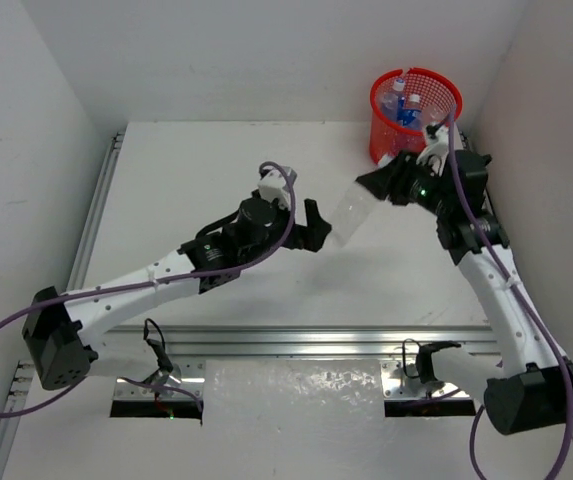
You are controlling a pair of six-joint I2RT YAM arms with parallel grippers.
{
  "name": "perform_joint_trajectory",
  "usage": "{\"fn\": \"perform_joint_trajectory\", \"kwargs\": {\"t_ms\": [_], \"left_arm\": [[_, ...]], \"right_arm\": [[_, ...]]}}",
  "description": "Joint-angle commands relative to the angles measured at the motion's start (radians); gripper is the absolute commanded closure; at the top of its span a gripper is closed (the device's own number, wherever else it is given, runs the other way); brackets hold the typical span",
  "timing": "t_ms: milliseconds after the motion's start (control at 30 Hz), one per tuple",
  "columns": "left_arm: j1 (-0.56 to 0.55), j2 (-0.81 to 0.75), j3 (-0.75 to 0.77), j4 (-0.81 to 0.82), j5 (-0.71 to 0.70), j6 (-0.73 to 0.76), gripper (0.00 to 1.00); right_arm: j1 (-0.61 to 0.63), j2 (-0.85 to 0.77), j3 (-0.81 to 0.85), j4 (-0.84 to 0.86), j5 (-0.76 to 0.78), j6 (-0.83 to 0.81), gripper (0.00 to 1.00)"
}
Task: Put the plastic bottles in the bin
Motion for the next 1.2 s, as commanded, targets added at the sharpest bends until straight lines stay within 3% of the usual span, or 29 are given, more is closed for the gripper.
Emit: {"fn": "perform_joint_trajectory", "kwargs": {"t_ms": [0, 133, 267, 367, 600, 733, 867, 1000, 1167], "left_arm": [[0.004, -0.099, -0.003, -0.446, -0.352, -0.128, 0.00], [0.003, -0.296, -0.080, -0.558, -0.273, -0.084, 0.00], [-0.003, -0.442, -0.163, -0.535, -0.128, 0.005, 0.00], [-0.005, -0.537, -0.224, -0.502, -0.050, 0.014, 0.00], [-0.010, -0.475, -0.276, -0.500, -0.061, -0.004, 0.00], [-0.019, -0.393, -0.261, -0.523, -0.065, -0.012, 0.00], [-0.022, -0.421, -0.272, -0.506, -0.056, -0.011, 0.00], [-0.022, -0.449, -0.283, -0.503, -0.078, -0.017, 0.00], [-0.023, -0.450, -0.281, -0.503, -0.076, -0.017, 0.00]], "right_arm": [[-0.083, 0.113, 0.143, -0.022, 0.381, 0.005, 1.00], [-0.145, 0.300, 0.334, 0.020, 0.578, 0.056, 1.00], [-0.149, 0.480, 0.511, 0.124, 0.758, 0.059, 1.00], [-0.149, 0.630, 0.789, 0.161, 0.887, -0.024, 1.00], [-0.149, 0.992, 1.265, 0.276, 0.906, -0.306, 1.00], [-0.149, 1.076, 1.259, 0.435, 0.889, -0.453, 1.00], [-0.149, 1.138, 1.275, 0.471, 0.888, -0.544, 1.00], [-0.183, 1.169, 1.265, 0.437, 0.905, -0.503, 0.98], [-0.203, 1.195, 1.289, 0.354, 0.903, -0.473, 0.89]]}}
